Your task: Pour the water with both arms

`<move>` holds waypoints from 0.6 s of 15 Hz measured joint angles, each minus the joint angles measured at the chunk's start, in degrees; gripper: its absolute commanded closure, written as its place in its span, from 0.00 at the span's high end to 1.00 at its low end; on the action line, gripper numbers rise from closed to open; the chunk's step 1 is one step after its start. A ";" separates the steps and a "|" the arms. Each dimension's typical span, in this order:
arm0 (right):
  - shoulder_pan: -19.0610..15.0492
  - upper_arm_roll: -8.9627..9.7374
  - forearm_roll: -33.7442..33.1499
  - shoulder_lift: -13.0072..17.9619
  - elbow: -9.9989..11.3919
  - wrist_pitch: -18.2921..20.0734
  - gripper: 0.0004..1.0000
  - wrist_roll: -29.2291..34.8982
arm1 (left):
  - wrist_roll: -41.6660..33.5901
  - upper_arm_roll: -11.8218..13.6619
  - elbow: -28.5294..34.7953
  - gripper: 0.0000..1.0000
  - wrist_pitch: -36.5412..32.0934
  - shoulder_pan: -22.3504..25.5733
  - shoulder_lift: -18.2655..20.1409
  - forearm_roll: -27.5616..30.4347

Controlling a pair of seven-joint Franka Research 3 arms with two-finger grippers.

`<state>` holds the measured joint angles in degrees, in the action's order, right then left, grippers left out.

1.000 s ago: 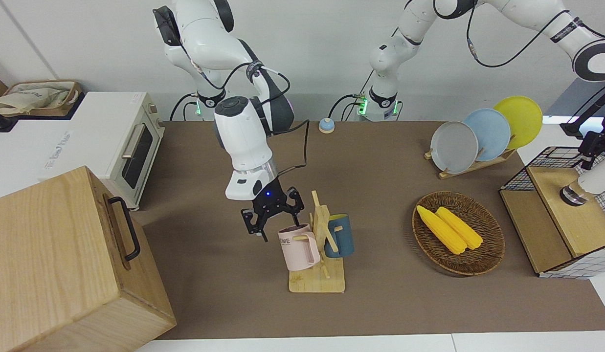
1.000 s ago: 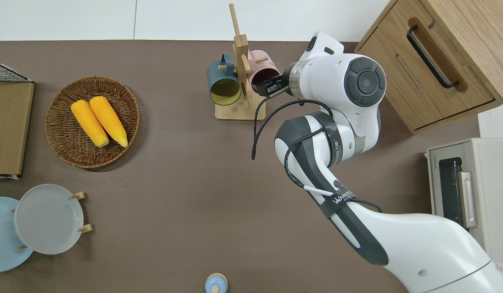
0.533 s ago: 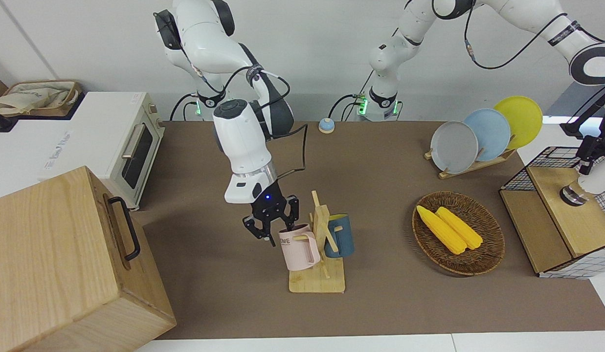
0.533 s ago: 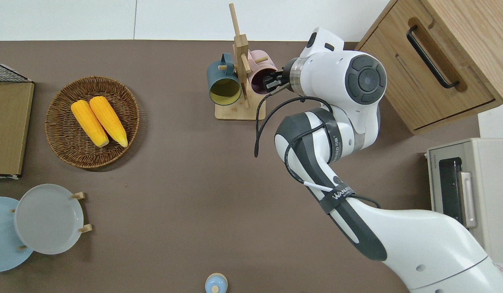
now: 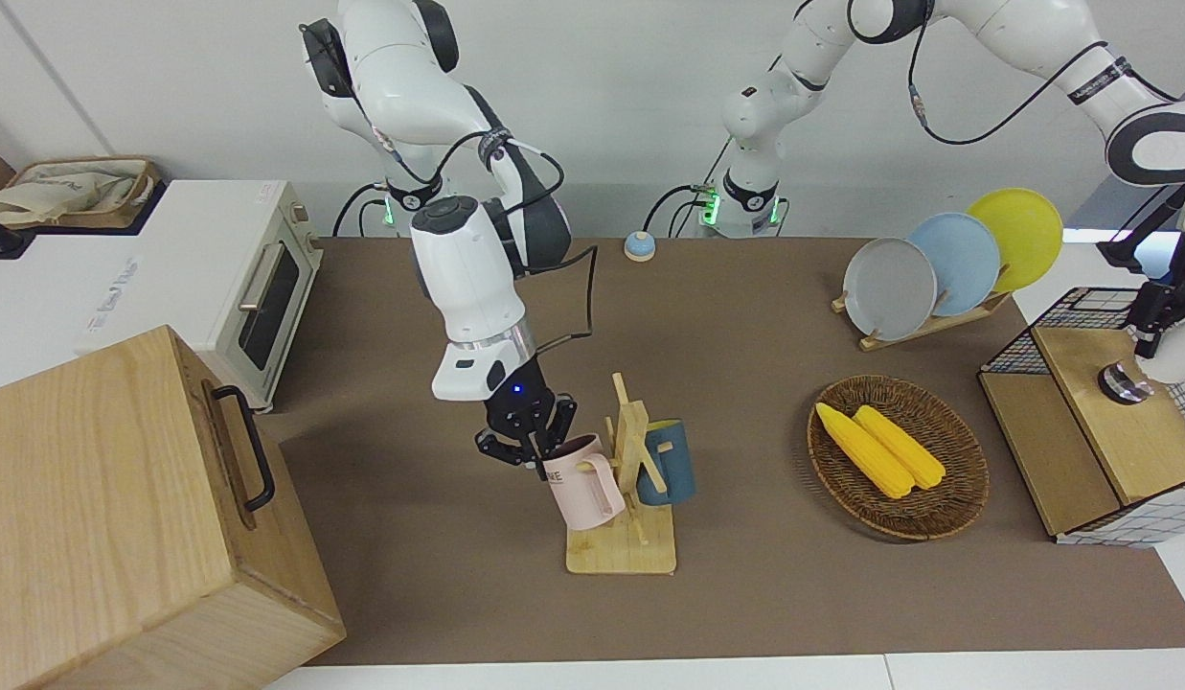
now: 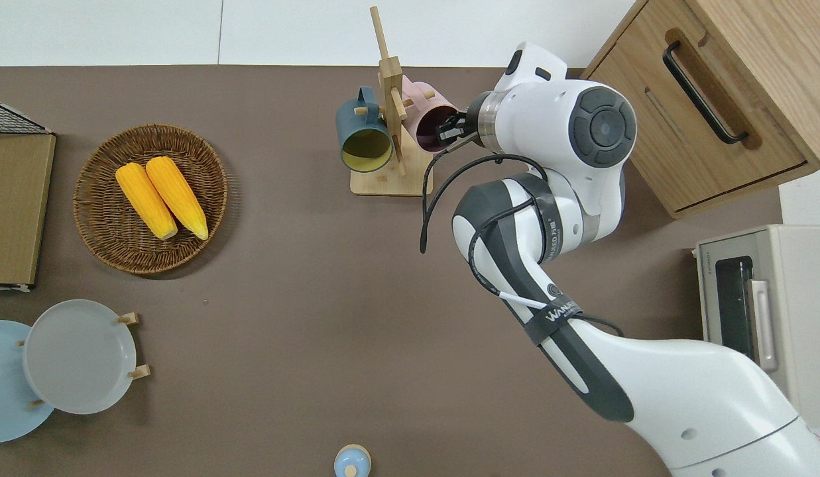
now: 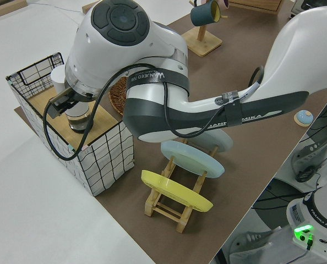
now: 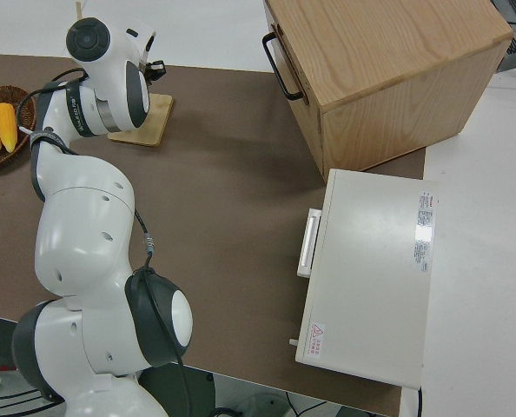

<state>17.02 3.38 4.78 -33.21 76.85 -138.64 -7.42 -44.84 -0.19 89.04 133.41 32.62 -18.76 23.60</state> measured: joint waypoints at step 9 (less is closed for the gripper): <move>0.00 0.03 0.01 0.00 -0.55 0.00 0.00 0.00 | 0.00 -0.31 0.10 0.18 0.74 -0.13 -0.71 1.46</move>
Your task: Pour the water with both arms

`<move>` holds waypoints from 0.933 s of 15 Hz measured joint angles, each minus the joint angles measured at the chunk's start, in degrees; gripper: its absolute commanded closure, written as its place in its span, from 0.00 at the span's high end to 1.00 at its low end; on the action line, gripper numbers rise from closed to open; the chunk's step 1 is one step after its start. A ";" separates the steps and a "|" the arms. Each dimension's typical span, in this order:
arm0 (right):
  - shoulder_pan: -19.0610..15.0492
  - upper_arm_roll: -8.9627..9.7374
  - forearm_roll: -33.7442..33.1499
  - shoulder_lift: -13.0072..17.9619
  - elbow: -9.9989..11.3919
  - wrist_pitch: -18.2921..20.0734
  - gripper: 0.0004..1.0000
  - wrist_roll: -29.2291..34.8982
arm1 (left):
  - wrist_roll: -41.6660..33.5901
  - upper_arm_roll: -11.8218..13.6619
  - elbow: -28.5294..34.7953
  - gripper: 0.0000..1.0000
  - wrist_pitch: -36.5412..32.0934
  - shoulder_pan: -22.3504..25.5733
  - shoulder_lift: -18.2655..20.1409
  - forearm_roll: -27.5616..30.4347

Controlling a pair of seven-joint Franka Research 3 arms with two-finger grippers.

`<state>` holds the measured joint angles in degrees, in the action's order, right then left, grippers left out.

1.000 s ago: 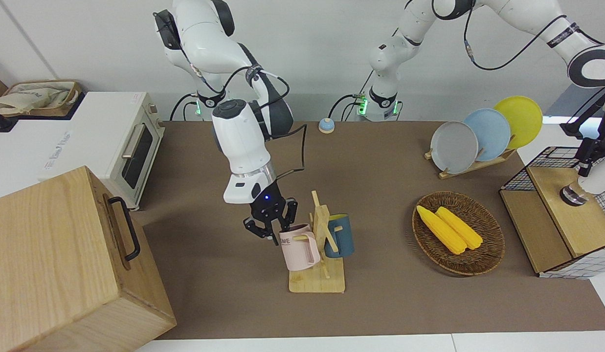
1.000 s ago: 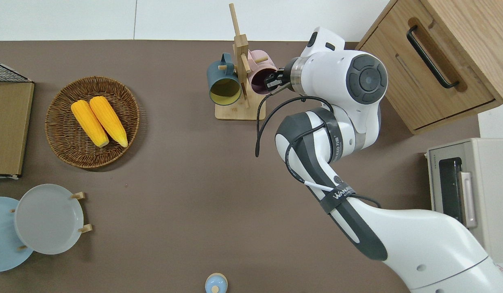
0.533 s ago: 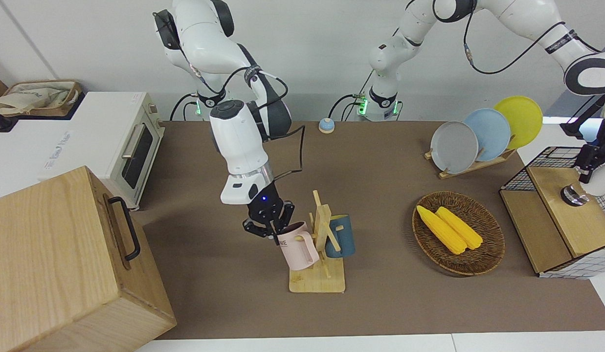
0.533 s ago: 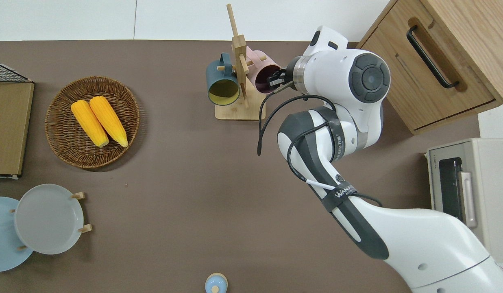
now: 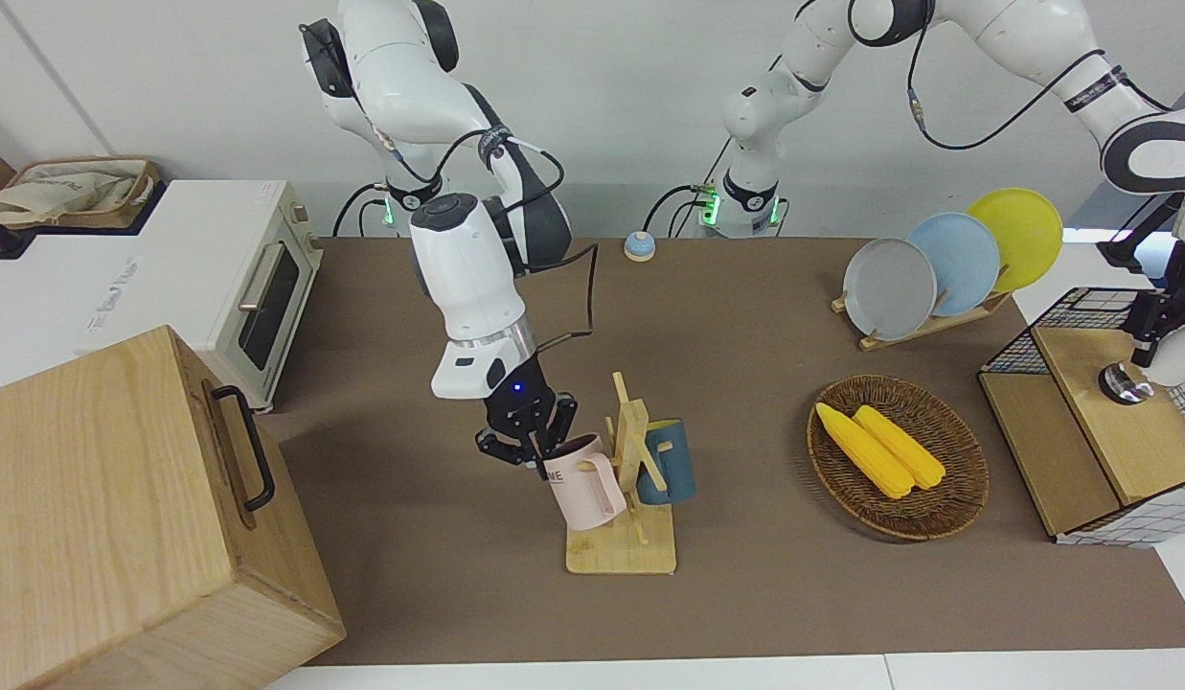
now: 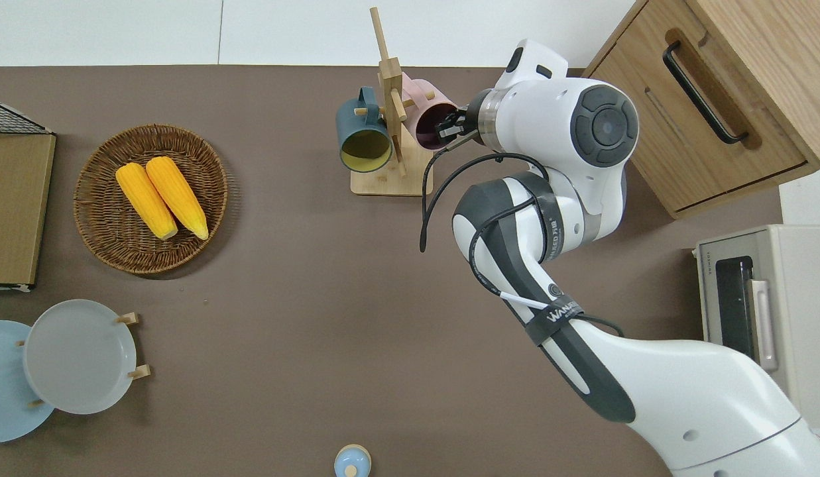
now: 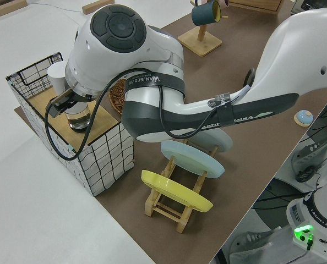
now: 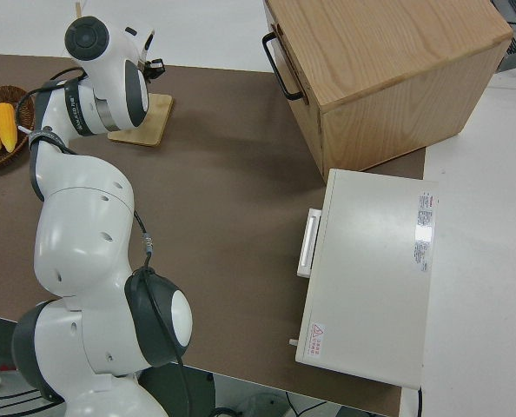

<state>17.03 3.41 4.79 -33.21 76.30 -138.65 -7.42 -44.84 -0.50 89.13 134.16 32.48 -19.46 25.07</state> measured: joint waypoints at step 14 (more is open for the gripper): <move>-2.00 -0.46 0.00 0.55 -0.89 1.15 0.00 -3.39 | 2.41 -0.03 -0.05 0.00 0.21 -0.04 -0.01 0.80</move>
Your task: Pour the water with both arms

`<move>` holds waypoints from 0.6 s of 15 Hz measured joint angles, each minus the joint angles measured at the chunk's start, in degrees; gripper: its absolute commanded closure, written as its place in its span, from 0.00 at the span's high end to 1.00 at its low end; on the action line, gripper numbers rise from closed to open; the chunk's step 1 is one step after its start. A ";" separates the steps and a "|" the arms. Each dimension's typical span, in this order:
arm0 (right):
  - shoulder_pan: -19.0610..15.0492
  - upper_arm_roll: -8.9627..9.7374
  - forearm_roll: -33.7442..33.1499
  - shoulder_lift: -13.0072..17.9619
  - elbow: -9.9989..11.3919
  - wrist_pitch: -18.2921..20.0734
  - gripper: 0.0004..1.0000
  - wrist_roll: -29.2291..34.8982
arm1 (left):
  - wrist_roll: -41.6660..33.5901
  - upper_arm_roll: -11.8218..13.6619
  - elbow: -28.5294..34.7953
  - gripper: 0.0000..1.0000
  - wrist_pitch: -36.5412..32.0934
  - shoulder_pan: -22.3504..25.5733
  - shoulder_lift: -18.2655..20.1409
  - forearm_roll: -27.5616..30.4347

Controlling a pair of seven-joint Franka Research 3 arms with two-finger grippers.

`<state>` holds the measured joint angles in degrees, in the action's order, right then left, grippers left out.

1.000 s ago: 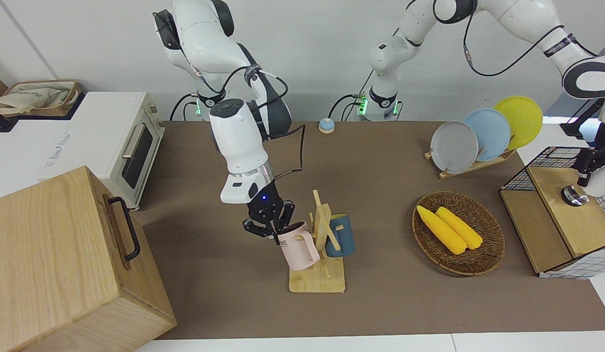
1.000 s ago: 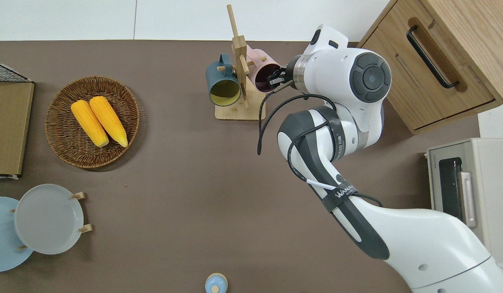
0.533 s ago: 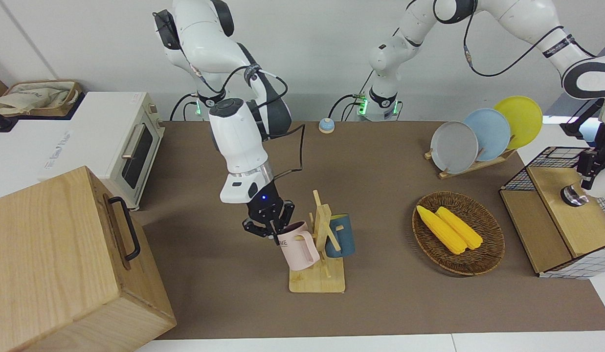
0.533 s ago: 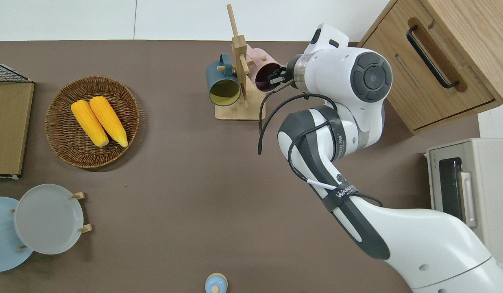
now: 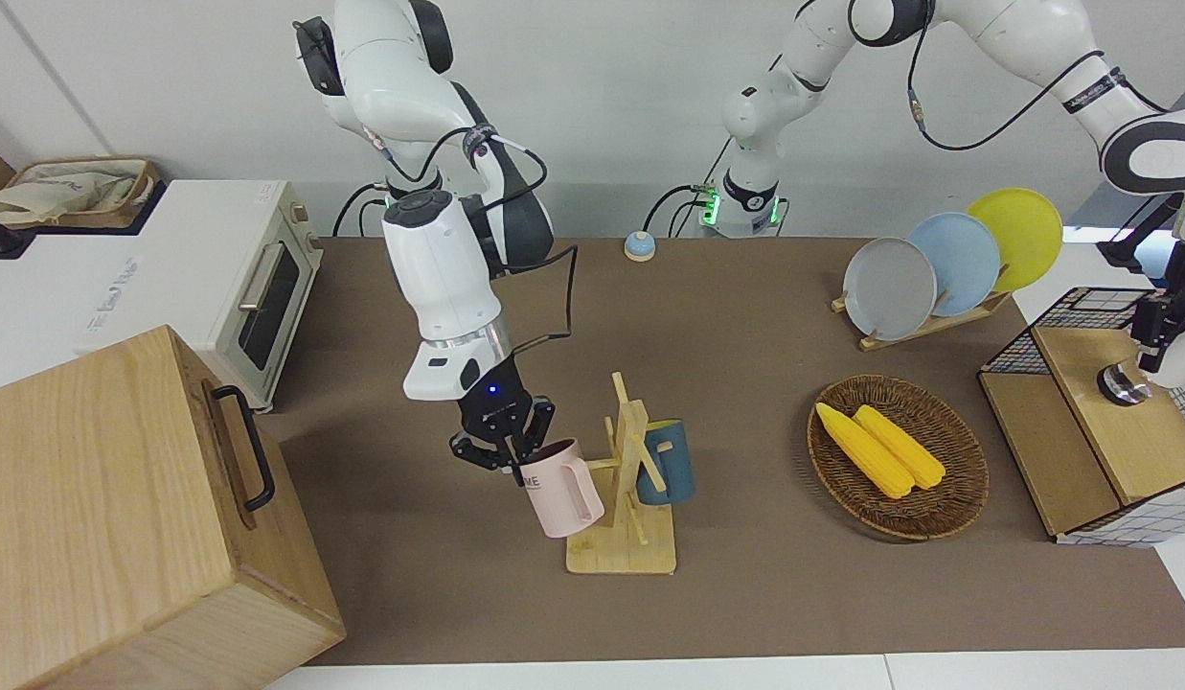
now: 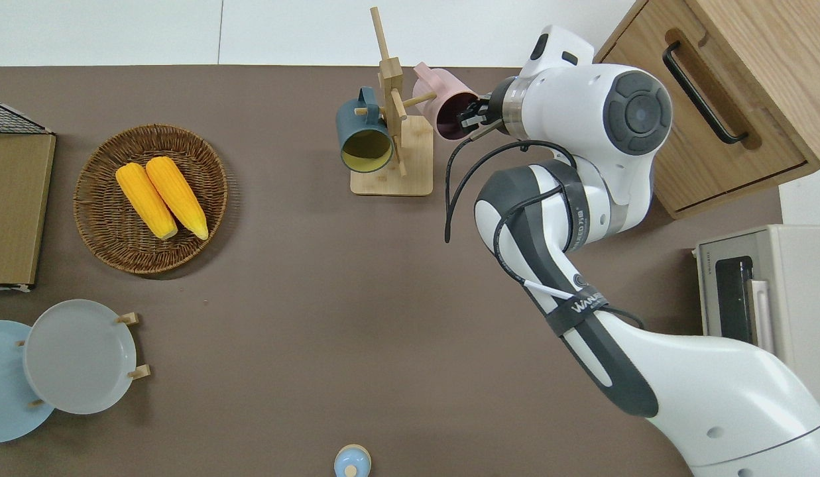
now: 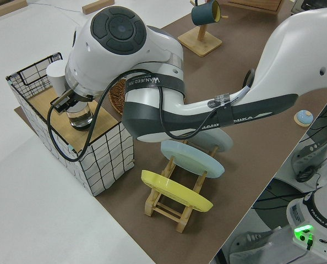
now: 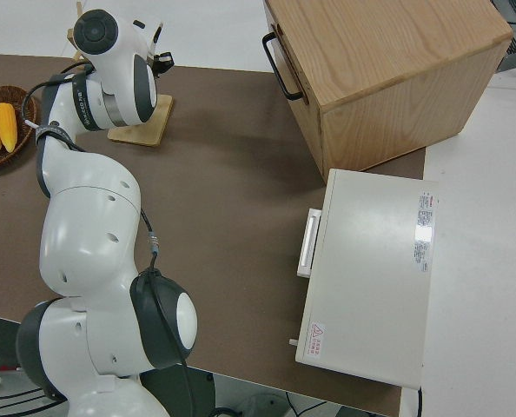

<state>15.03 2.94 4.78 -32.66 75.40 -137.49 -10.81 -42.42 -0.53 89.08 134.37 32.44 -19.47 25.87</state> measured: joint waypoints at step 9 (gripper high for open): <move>-3.35 -0.02 0.00 1.84 -0.36 4.99 0.00 -6.06 | 5.85 0.32 -3.94 0.00 -8.93 0.00 2.85 -4.55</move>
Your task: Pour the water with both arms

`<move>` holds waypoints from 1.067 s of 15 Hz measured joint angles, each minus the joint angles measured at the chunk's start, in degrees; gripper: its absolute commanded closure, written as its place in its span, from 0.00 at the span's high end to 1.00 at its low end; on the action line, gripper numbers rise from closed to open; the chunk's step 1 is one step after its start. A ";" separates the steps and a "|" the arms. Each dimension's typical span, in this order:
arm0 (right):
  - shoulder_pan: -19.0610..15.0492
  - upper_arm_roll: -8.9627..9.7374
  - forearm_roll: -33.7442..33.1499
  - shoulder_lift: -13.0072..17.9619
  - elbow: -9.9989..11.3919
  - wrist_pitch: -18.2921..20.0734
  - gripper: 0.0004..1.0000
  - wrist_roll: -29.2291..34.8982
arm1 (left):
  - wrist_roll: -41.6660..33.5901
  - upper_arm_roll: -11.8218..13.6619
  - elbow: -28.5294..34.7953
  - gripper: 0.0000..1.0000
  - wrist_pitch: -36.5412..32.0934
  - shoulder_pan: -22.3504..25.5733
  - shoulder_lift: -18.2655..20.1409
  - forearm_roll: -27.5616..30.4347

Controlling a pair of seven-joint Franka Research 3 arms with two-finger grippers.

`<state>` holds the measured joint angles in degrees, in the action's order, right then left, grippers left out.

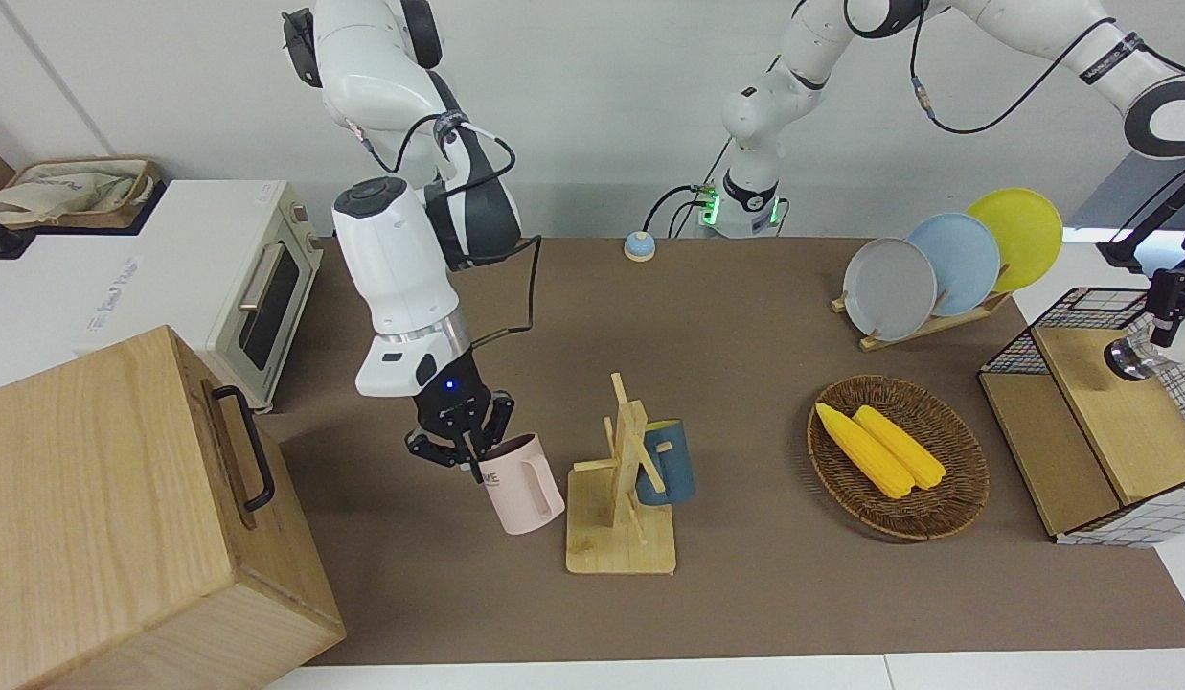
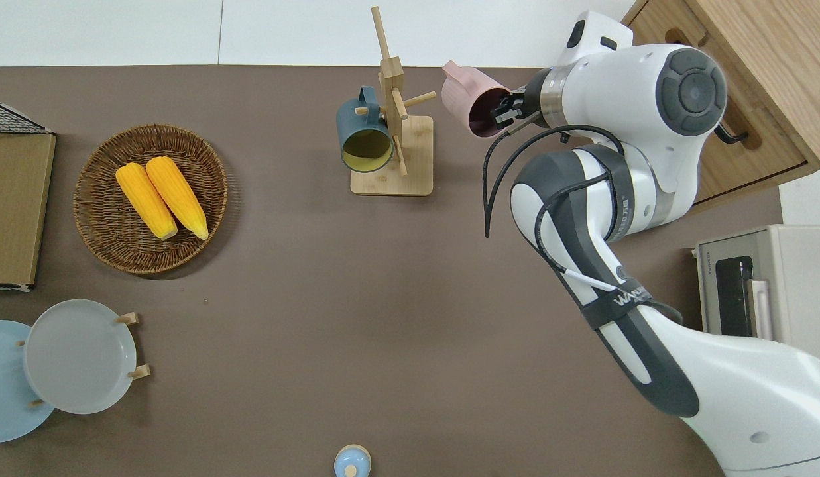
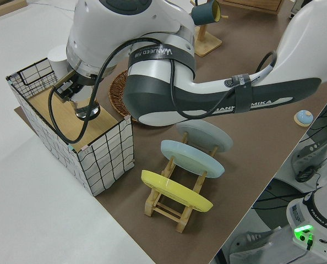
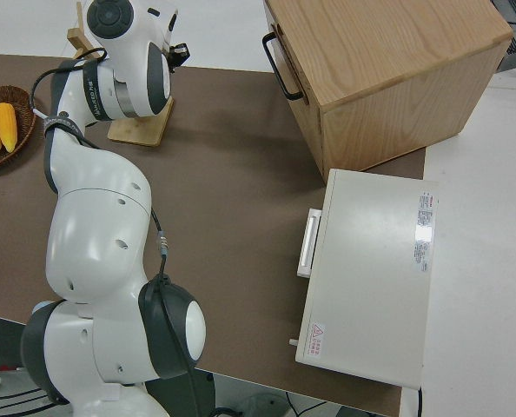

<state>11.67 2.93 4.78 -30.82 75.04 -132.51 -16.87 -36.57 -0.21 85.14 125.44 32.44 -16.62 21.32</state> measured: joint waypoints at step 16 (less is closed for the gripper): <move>-3.29 -0.22 -3.98 2.54 -0.06 17.12 0.00 -3.18 | 13.06 -0.81 -0.54 0.00 -9.74 -3.73 9.87 -8.33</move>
<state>8.38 2.71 0.80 -28.27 74.98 -115.38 -20.05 -23.52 -1.02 84.60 115.71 28.71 -6.75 12.98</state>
